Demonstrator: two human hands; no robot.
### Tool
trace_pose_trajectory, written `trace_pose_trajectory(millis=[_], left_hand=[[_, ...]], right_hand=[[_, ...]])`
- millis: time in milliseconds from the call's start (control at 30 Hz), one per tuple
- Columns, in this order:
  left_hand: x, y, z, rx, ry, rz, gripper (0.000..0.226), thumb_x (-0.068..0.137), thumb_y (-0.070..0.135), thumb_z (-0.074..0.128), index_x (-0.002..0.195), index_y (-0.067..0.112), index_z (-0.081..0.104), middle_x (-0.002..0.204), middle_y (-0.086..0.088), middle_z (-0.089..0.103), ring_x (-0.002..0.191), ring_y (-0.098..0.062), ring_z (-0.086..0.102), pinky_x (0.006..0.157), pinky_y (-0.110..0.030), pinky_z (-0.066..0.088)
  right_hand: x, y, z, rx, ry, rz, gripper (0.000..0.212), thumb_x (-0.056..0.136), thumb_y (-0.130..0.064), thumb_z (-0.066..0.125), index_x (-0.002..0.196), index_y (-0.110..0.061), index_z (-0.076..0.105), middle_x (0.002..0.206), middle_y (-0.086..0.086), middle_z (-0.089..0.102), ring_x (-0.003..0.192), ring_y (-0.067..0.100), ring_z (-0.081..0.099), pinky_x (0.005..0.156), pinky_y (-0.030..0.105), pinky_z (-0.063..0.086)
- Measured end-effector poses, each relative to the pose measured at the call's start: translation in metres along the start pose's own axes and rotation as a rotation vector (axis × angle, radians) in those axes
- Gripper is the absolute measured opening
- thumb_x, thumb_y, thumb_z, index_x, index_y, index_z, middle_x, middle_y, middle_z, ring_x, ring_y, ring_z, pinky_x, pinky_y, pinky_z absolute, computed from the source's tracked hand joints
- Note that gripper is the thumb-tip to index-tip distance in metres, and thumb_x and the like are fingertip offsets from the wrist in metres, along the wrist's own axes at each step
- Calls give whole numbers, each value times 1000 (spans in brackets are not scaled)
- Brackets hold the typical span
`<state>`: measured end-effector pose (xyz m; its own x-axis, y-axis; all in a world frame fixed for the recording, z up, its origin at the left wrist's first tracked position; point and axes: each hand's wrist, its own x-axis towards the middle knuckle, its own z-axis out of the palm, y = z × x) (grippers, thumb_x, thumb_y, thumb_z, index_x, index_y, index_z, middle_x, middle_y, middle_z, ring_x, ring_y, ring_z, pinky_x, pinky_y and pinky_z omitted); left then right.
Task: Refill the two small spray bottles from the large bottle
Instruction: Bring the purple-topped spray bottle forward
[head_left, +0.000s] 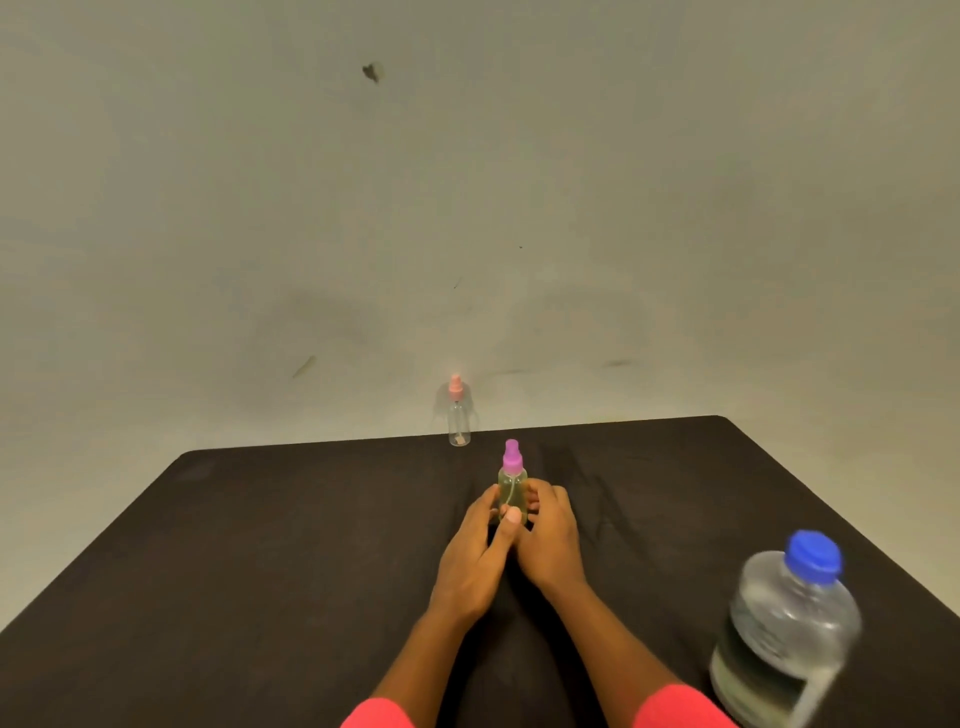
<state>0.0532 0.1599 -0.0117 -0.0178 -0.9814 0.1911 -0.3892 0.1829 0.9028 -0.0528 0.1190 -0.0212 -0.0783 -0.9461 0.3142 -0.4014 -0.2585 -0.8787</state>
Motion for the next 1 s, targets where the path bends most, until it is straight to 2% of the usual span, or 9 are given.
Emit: trace_pose_trajectory(millis=[100, 200, 367, 567, 667, 867, 1000], left_hand=[[-19, 1, 1, 7, -27, -6, 71, 74, 83, 31, 136, 49, 34, 136, 25, 46, 121, 10, 43, 103, -23, 37], [-37, 5, 1, 16, -45, -14, 78, 76, 81, 32, 142, 40, 35, 139, 20, 46, 124, 5, 43, 107, -32, 37], [-65, 13, 0, 44, -64, -1, 66, 81, 77, 35, 139, 45, 36, 136, 22, 48, 123, 3, 45, 107, -34, 37], [-92, 19, 1, 56, -91, 15, 72, 76, 83, 33, 138, 47, 34, 138, 24, 46, 126, 3, 43, 108, -36, 37], [-105, 21, 2, 76, -133, 27, 73, 76, 84, 33, 140, 49, 30, 141, 23, 44, 128, 1, 41, 108, -35, 36], [-124, 25, 1, 140, -195, 56, 76, 75, 85, 30, 142, 50, 23, 147, 23, 34, 130, 5, 35, 103, -21, 31], [-135, 29, 1, 153, -234, 84, 69, 80, 80, 31, 142, 52, 22, 147, 28, 31, 132, 7, 32, 109, -26, 30]], right_hand=[[-20, -3, -9, 5, -2, 5, 25, 87, -24, 65, 110, -25, 56, 106, -11, 47, 89, 5, 58, 78, 19, 50], [-40, -7, -18, 10, -3, 6, 26, 87, -23, 64, 112, -20, 57, 108, -8, 47, 90, 7, 58, 83, 26, 53], [-68, -14, -31, -1, 1, -6, 25, 86, -21, 65, 110, -18, 59, 108, -4, 48, 89, 8, 59, 84, 29, 52], [-95, -20, -44, -25, -2, 10, 27, 85, -21, 65, 110, -20, 58, 108, -5, 49, 89, 7, 58, 83, 28, 52], [-108, -22, -51, -22, 3, 12, 28, 85, -19, 66, 112, -19, 58, 109, -5, 49, 90, 5, 57, 81, 22, 50], [-130, -25, -67, -12, 15, 9, 26, 86, -17, 66, 111, -19, 58, 108, -4, 49, 90, 4, 57, 76, 14, 46], [-143, -26, -76, -24, 34, -1, 22, 86, -16, 66, 106, -22, 59, 105, -5, 50, 90, 3, 57, 74, 12, 44]])
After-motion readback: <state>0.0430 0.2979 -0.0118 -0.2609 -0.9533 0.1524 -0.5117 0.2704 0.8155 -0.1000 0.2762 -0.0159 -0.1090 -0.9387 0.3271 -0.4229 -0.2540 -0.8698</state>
